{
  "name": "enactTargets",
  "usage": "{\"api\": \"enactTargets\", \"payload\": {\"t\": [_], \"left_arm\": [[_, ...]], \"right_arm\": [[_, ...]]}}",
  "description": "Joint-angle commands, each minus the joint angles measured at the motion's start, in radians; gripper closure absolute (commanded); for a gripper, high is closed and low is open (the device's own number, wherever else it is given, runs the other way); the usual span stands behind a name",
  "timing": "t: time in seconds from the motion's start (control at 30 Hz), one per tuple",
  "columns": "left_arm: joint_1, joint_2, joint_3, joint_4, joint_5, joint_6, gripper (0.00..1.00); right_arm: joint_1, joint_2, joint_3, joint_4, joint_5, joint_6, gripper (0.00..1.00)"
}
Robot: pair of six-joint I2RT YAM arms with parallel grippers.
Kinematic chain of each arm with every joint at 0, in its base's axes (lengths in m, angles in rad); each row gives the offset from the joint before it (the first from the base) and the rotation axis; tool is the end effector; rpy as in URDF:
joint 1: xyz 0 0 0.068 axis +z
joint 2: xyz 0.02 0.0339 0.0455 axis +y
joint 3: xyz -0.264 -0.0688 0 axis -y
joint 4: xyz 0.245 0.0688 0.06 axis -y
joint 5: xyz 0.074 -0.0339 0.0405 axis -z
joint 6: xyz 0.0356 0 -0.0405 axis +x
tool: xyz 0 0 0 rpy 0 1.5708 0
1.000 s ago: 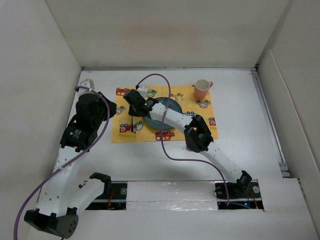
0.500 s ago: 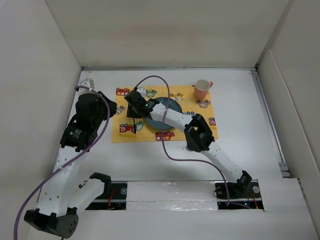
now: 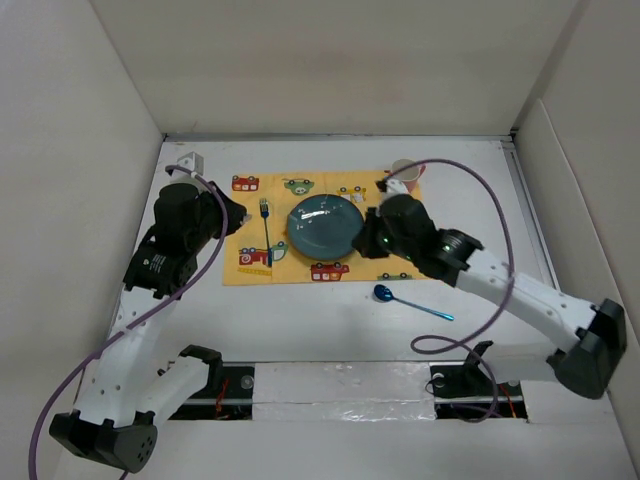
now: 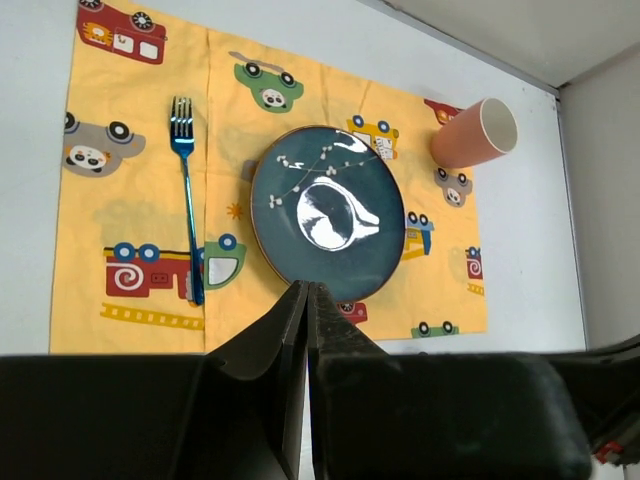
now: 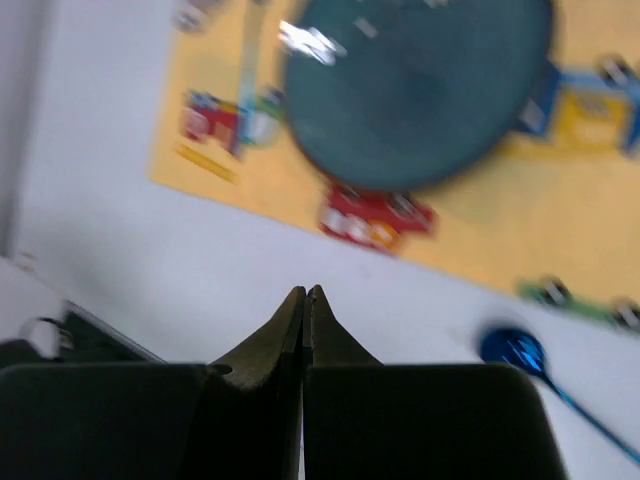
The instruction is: Set the dinner table for one person
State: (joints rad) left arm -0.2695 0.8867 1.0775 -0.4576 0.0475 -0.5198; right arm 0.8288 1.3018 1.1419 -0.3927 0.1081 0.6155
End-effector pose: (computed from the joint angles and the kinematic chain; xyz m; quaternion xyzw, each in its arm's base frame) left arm 0.1808 -0.0517 0.3946 -0.0849 0.7902 -0.2507 0.5527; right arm 0.2018 0.2144 0.3308 -0.0666 0.8698 0.2863 0.3964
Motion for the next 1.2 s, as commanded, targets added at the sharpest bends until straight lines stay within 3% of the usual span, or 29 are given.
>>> {"api": "enactTargets", "payload": {"t": [0.0,0.03,0.13,0.17,0.2,0.23,0.3,0.4,0.7,0.97,1.07,1.17], "left_arm": [[-0.005,-0.009,0.001,0.056,0.055,0.027,1.00],[-0.005,-0.006,0.005,0.060,0.067,0.024,1.00],[-0.005,0.000,0.012,0.066,0.086,0.026,0.97],[-0.005,0.001,0.010,0.069,0.086,0.029,0.96],[-0.005,0.000,0.007,0.068,0.084,0.030,0.95],[-0.005,0.000,0.007,0.066,0.083,0.033,0.95],[-0.005,-0.002,0.009,0.065,0.078,0.046,0.94],[-0.005,-0.009,0.010,0.060,0.066,0.055,0.94],[-0.005,-0.028,0.033,0.040,0.006,0.078,0.94],[-0.005,-0.034,0.045,0.019,-0.023,0.084,0.94],[-0.005,-0.032,0.042,0.025,-0.011,0.073,0.94],[-0.005,-0.032,0.039,0.030,-0.005,0.061,0.94]], "right_arm": [[0.001,-0.106,-0.189,-0.300,0.126,0.071,1.00],[0.001,-0.184,-0.246,-0.410,0.172,0.158,1.00],[-0.071,-0.243,-0.342,-0.510,0.162,0.249,0.99],[-0.088,-0.243,-0.359,-0.518,0.147,0.251,0.92],[-0.102,-0.236,-0.375,-0.508,0.125,0.242,0.69],[-0.114,-0.224,-0.387,-0.479,0.076,0.219,0.61],[-0.123,-0.146,-0.364,-0.497,0.071,0.219,0.46],[-0.123,-0.019,-0.312,-0.511,0.076,0.159,0.35],[-0.118,0.237,-0.180,-0.555,0.235,0.047,0.33],[-0.131,0.326,-0.211,-0.381,0.036,-0.151,0.32],[-0.120,0.298,-0.234,-0.295,-0.132,-0.198,0.38],[-0.109,0.287,-0.257,-0.269,-0.194,-0.203,0.45]]}}
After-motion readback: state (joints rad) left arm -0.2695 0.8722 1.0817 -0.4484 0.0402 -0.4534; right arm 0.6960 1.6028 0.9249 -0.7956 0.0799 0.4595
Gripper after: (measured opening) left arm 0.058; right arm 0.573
